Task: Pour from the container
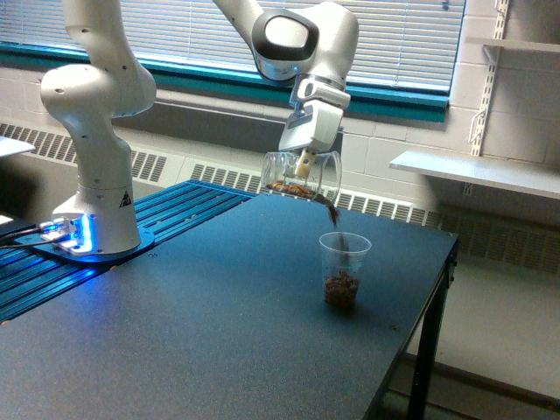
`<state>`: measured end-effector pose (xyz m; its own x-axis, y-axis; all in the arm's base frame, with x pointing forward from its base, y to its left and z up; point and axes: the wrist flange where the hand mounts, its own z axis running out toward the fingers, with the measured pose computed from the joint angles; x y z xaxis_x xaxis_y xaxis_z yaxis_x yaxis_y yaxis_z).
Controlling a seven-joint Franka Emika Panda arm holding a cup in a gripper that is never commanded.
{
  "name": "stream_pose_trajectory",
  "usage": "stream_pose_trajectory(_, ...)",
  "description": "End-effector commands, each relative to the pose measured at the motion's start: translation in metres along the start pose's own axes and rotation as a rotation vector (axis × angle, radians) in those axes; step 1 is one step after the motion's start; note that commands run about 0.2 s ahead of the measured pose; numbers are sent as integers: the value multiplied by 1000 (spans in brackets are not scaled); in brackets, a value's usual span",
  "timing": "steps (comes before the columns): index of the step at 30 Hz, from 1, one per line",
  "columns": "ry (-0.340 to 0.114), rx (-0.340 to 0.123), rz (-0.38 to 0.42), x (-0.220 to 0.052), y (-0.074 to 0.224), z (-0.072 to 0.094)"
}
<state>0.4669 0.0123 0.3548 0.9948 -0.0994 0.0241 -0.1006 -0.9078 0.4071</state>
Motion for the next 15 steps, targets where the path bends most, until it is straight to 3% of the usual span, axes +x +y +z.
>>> stream_pose_trajectory(1,-15,-31,-51,2,-2,-6)
stream_pose_trajectory(15,-68,-54,-75,5,2,-15)
